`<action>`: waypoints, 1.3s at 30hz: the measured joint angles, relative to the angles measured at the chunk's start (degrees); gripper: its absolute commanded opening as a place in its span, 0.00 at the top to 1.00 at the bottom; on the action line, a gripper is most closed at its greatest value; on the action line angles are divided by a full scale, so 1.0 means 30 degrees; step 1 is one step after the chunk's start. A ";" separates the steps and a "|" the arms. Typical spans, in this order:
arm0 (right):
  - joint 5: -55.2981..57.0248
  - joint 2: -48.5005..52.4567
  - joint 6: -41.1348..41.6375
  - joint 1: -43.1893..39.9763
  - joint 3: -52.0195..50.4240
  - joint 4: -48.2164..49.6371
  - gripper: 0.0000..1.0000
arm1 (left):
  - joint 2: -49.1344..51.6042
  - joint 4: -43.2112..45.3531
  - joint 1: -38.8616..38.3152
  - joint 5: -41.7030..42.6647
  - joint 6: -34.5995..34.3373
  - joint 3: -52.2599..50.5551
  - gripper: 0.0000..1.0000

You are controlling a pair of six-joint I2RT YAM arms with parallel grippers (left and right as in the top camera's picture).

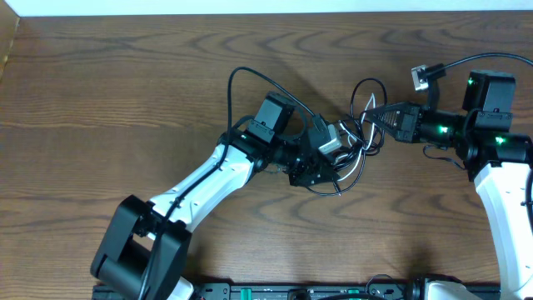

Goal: Untangle cables

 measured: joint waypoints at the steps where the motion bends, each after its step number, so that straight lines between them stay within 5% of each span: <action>1: -0.0022 0.0000 0.0000 0.0000 0.0000 0.0000 0.99 | 0.0138 0.0029 0.0000 0.0015 0.0029 0.0000 0.92; 11: 0.1690 0.0000 0.0087 0.0000 0.0051 -0.1224 0.99 | 0.0379 -0.0335 0.0044 0.0007 -0.0022 0.0007 0.92; 21: 0.9275 0.0000 0.0408 -0.0255 0.0058 -0.4124 0.99 | -0.1668 -0.2368 0.2229 -0.0051 -0.0597 0.0000 0.92; 39: 1.1154 -0.0036 0.0211 -0.8422 0.0066 -0.5049 0.99 | -0.8641 -0.5931 1.4207 0.0590 -0.0947 0.0000 0.92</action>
